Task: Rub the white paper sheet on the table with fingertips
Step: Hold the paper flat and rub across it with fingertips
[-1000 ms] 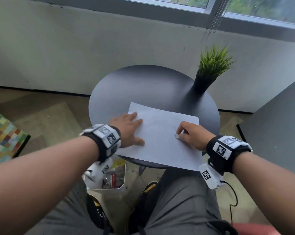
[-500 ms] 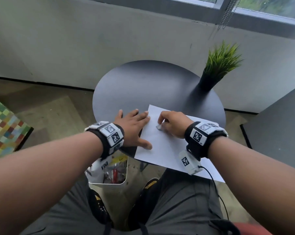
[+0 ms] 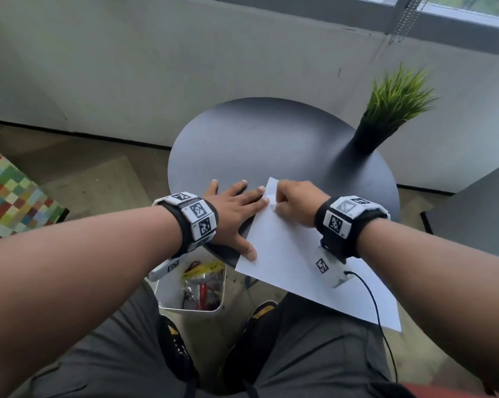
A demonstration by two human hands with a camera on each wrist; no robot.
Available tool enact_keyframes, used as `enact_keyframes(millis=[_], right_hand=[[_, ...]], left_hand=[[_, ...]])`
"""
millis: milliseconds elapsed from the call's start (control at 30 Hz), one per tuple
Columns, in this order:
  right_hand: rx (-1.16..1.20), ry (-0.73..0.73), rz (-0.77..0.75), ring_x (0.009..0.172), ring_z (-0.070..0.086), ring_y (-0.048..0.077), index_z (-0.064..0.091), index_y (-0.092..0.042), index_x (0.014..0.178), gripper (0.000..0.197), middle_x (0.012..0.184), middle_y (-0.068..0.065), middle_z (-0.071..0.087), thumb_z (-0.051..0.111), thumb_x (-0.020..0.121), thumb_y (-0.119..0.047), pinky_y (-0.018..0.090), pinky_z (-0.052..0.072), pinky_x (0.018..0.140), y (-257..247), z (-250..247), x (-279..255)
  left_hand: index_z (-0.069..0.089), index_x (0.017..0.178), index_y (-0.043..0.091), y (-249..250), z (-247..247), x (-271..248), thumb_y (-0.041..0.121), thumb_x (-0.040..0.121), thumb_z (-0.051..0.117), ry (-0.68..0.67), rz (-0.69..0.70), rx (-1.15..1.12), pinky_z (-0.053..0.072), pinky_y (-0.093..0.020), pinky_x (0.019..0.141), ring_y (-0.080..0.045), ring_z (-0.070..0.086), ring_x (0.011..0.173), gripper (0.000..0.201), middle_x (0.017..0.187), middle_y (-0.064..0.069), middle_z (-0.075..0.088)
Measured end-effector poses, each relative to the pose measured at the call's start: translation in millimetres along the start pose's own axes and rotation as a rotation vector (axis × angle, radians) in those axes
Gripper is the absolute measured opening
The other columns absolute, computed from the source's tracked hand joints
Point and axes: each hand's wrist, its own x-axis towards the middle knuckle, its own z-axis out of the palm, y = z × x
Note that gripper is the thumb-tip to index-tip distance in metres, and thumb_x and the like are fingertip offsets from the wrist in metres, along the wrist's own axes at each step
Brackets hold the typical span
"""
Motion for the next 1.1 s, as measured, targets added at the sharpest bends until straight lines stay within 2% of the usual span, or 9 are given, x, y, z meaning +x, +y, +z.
enact_keyframes(millis=[67,200,400,567,633,800,867,967,1100], right_hand=[[-0.021,0.032,-0.016,0.091,0.056,0.028,0.053,-0.020,0.095,0.010,0.105,0.008,0.064,0.055,0.089,-0.028,0.030,0.041,0.071,-3,3,-1],[-0.028,-0.153,-0.338,0.082,0.055,0.029,0.056,-0.014,0.099,0.012,0.091,0.008,0.063,0.055,0.089,-0.021,0.036,0.047,0.074,-28,17,-29],[-0.041,0.007,-0.033,0.094,0.059,0.032,0.055,-0.013,0.106,0.023,0.104,0.012,0.064,0.054,0.092,-0.030,0.033,0.046,0.073,-9,-3,6],[-0.074,-0.166,-0.335,0.082,0.056,0.030,0.055,-0.013,0.100,0.013,0.088,0.010,0.062,0.053,0.091,-0.022,0.036,0.045,0.071,-30,17,-33],[-0.086,-0.193,-0.341,0.080,0.054,0.026,0.055,-0.014,0.098,0.012,0.085,0.005,0.059,0.054,0.089,-0.022,0.033,0.043,0.069,-25,10,-29],[-0.058,0.019,-0.026,0.095,0.059,0.033,0.053,-0.013,0.108,0.024,0.103,0.013,0.062,0.050,0.093,-0.030,0.031,0.041,0.071,-7,3,3],[-0.059,-0.023,-0.163,0.091,0.058,0.031,0.052,-0.014,0.117,0.027,0.102,0.012,0.063,0.050,0.092,-0.023,0.033,0.044,0.072,-24,13,-13],[-0.079,-0.167,-0.368,0.084,0.056,0.030,0.057,-0.011,0.109,0.021,0.096,0.011,0.065,0.056,0.089,-0.017,0.034,0.045,0.071,-34,21,-33],[-0.024,-0.035,-0.055,0.091,0.060,0.029,0.056,-0.017,0.104,0.017,0.098,0.007,0.063,0.053,0.091,-0.027,0.031,0.043,0.069,-4,1,-3]], left_hand=[[-0.011,0.155,0.037,0,0,1,0.098,0.055,0.047,-0.003,-0.012,0.003,0.009,-0.068,0.113,-0.022,-0.011,0.152,0.132,0.164,0.013,-0.019],[-0.009,0.154,0.039,-1,1,5,0.099,0.050,0.051,0.011,-0.020,-0.003,0.011,-0.067,0.113,-0.022,-0.009,0.152,0.135,0.165,0.010,-0.018],[-0.014,0.154,0.040,-1,-2,7,0.101,0.049,0.048,-0.009,-0.045,0.001,0.010,-0.067,0.113,-0.023,-0.012,0.152,0.137,0.164,0.007,-0.022],[-0.017,0.152,0.044,1,-1,6,0.100,0.048,0.050,-0.043,-0.064,-0.030,0.002,-0.068,0.115,-0.026,-0.021,0.150,0.136,0.162,0.008,-0.029],[-0.017,0.152,0.044,2,-2,6,0.099,0.049,0.051,-0.054,-0.066,-0.027,0.003,-0.068,0.115,-0.026,-0.021,0.150,0.136,0.162,0.007,-0.029],[-0.016,0.154,0.041,3,-6,7,0.097,0.051,0.054,-0.059,-0.077,-0.006,0.006,-0.069,0.114,-0.027,-0.018,0.151,0.137,0.162,0.005,-0.027],[-0.015,0.153,0.041,5,-7,7,0.097,0.048,0.056,-0.069,-0.079,-0.010,0.006,-0.070,0.114,-0.028,-0.018,0.151,0.139,0.163,0.005,-0.027],[-0.017,0.152,0.044,5,-7,8,0.096,0.048,0.058,-0.089,-0.087,-0.006,0.007,-0.071,0.113,-0.029,-0.018,0.151,0.139,0.163,0.005,-0.027],[-0.014,0.153,0.043,6,-9,8,0.094,0.050,0.060,-0.079,-0.091,0.015,0.014,-0.073,0.111,-0.029,-0.013,0.152,0.137,0.164,0.005,-0.022]])
